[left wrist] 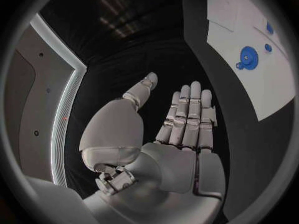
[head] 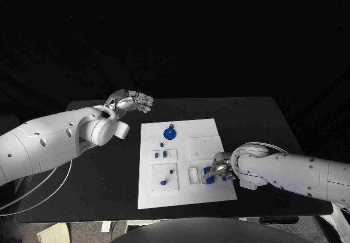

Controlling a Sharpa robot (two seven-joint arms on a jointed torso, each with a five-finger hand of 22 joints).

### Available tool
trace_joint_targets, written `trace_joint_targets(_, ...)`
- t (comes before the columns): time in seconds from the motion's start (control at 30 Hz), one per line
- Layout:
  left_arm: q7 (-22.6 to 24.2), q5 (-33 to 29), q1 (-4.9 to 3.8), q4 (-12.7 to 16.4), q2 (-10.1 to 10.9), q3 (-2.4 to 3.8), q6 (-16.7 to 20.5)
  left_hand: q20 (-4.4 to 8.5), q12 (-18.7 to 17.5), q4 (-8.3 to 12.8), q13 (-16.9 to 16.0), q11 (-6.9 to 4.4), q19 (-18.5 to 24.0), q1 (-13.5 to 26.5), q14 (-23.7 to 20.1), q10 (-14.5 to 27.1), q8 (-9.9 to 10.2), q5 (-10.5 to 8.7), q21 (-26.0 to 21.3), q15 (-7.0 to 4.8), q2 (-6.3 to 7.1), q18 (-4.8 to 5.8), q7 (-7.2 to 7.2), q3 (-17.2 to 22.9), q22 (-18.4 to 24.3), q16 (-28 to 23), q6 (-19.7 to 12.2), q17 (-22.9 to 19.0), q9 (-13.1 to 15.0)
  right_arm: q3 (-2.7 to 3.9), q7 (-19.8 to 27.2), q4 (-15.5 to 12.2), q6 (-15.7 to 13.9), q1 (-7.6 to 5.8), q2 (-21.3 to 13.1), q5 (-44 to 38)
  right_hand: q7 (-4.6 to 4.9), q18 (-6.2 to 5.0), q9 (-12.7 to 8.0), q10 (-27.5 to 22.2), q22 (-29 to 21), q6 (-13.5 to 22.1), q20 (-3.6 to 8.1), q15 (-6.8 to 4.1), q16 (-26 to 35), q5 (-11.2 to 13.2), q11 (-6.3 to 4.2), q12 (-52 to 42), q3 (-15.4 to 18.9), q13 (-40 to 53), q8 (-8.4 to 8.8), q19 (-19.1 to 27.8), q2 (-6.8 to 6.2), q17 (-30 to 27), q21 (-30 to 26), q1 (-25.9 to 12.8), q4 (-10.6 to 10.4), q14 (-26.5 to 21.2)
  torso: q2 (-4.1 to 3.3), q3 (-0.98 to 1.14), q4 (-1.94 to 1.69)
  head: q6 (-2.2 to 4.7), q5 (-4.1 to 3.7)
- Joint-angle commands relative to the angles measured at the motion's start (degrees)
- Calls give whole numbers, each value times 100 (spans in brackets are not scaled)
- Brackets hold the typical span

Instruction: Assemble the parts on the task board

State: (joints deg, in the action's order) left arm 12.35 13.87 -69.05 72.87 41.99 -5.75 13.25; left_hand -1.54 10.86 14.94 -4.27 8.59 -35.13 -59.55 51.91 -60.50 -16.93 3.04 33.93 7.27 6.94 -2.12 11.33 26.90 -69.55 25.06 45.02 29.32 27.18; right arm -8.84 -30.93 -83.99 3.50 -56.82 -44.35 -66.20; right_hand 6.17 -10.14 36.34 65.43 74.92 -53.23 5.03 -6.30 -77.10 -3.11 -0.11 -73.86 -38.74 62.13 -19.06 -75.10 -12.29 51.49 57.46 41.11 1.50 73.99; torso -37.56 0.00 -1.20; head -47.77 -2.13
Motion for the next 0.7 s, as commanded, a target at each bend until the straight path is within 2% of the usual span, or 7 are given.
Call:
trace_joint_targets(0.03,57,-34,-3,12,-8,4,-77,-6,-26,-18,6,7,-22,63,46,-13,-26,-11,-41,7,-13,-80,-26,-13,-8,-38,-15,6,-10,-17,0,52,11,46,43,-42,5,-486,-30,-15,100,56,25,-11,40,30,-12,34,39,8,51,16,29,8,36,-36,21,-36,1,-2,0,-14,-1)
trace_joint_targets(0.17,57,-34,-3,17,-10,4,-80,-5,-26,-18,7,8,-22,61,47,-13,-26,-11,-42,7,-14,-80,-26,-12,-9,-40,-17,9,-11,-22,-7,120,11,69,97,-72,7,-486,-22,-13,100,56,30,-10,43,30,-10,36,45,17,58,21,47,16,41,-7,55,-34,-1,-7,-2,-24,8)
trace_joint_targets(0.23,56,-34,-3,18,-1,4,-79,-5,-27,-19,7,9,-22,61,47,-13,-26,-10,-42,7,-15,-80,-26,-11,-10,-41,-18,10,-11,-23,2,130,-33,83,109,-183,7,-486,-17,-15,99,53,33,-10,46,30,-10,40,44,17,61,24,73,20,43,11,73,-34,2,-1,2,-33,16)
trace_joint_targets(0.37,56,-34,-3,18,3,4,-75,-5,-27,-19,7,9,-22,61,47,-12,-26,-10,-43,7,-16,-81,-25,-11,-10,-42,-18,11,-12,-24,9,116,-109,88,87,-230,-3,-486,5,-16,100,-2,28,-14,56,31,-17,54,26,18,51,37,262,32,54,58,135,-32,2,-3,6,-38,28)
trace_joint_targets(0.47,52,-34,-3,18,5,4,-77,-5,-27,-19,7,9,-22,61,47,-13,-26,-10,-44,7,-17,-81,-25,-10,-11,-43,-19,12,-12,-24,20,80,-160,87,47,-234,-16,-486,20,-4,104,-53,22,-22,63,31,-28,60,-14,26,44,48,454,43,69,130,231,-28,4,-3,4,-41,34)
trace_joint_targets(0.6,44,-34,-3,16,8,4,-79,-5,-27,-19,7,10,-22,60,47,-12,-26,-10,-44,7,-18,-81,-25,-9,-12,-44,-19,14,-12,-24,18,-26,-243,85,-51,-84,-43,-486,41,8,104,-166,4,-41,76,31,-52,79,-134,25,16,65,554,54,82,214,344,-25,5,0,3,-44,54)
trace_joint_targets(0.7,39,-34,-3,18,12,4,-79,-5,-27,-19,7,10,-22,60,47,-12,-27,-10,-45,7,-18,-81,-25,-9,-13,-46,-19,15,-12,-23,13,-149,-343,62,-151,121,-58,-486,48,31,103,-226,-18,-54,87,32,-67,86,-192,38,14,67,552,63,97,192,383,-21,6,2,6,-47,65)
